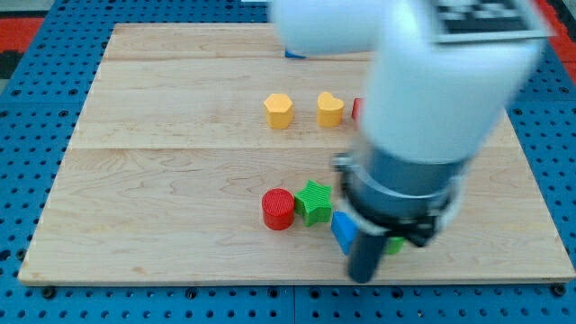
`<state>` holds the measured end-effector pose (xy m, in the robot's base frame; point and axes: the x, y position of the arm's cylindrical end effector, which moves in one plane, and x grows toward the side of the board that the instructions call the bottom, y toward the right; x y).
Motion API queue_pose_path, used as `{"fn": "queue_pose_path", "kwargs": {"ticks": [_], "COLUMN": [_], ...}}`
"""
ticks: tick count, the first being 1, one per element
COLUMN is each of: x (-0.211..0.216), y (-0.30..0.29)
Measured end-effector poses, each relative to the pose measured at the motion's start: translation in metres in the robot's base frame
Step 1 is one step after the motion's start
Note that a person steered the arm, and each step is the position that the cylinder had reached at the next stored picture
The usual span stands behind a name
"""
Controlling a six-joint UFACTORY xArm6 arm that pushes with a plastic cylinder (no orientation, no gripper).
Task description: Point your arm below the red circle
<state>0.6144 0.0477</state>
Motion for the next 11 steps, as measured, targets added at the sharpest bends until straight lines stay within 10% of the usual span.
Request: {"fn": "queue_pose_path", "kwargs": {"ticks": [2,7,11], "x": [0.001,-0.020,-0.059], "y": [-0.114,-0.137,-0.041]}}
